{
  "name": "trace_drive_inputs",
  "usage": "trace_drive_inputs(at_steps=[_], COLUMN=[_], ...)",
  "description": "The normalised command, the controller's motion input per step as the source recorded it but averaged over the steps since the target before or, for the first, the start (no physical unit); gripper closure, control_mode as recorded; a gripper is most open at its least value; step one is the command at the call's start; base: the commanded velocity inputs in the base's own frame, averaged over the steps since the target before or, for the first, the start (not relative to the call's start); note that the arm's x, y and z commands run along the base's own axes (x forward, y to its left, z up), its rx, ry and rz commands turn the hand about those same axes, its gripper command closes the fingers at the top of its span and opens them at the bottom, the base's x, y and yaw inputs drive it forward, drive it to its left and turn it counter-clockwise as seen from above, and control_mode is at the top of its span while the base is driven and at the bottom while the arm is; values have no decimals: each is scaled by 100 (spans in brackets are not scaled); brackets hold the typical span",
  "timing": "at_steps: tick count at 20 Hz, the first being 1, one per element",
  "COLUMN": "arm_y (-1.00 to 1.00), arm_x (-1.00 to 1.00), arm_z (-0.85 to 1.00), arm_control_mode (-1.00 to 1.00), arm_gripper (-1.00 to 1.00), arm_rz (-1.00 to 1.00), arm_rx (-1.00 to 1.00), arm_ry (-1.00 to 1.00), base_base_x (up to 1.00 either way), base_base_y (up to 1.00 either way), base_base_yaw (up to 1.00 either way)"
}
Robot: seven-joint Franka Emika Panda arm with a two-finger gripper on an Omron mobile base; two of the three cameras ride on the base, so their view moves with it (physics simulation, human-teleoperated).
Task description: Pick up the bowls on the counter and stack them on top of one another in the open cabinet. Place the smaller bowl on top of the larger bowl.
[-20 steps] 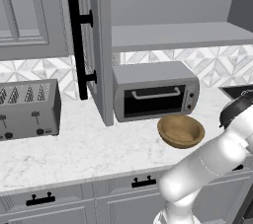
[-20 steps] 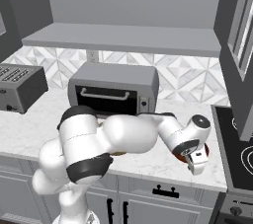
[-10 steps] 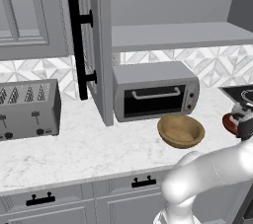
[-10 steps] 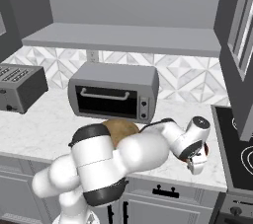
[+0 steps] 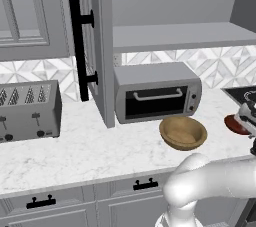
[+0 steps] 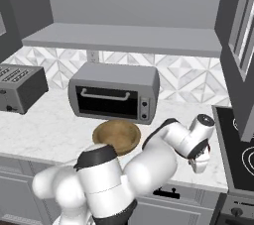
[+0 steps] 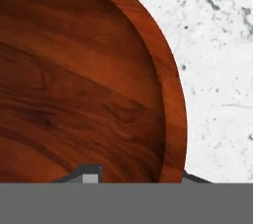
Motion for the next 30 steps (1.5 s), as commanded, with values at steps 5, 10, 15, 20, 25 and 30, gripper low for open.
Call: trace_drive_inputs(at_steps=[5, 10, 15, 20, 25, 30], arm_y=[35, 53, 93, 100, 97, 67], arm_x=[-30, -26, -7, 0, 0, 0], arm_z=[67, 81, 47, 7, 0, -1], arm_control_mode=[-100, -100, -100, -100, -100, -100], arm_gripper=[100, 100, 100, 100, 100, 100], arm_rz=[-3, 0, 2, 12, 15, 15], arm_rx=[-1, -2, 0, 0, 0, 0], arm_ry=[-22, -25, -5, 2, 5, 0], base_base_x=[0, 0, 0, 0, 0, 0], base_base_y=[0, 0, 0, 0, 0, 0], base_base_yaw=[0, 0, 0, 0, 0, 0])
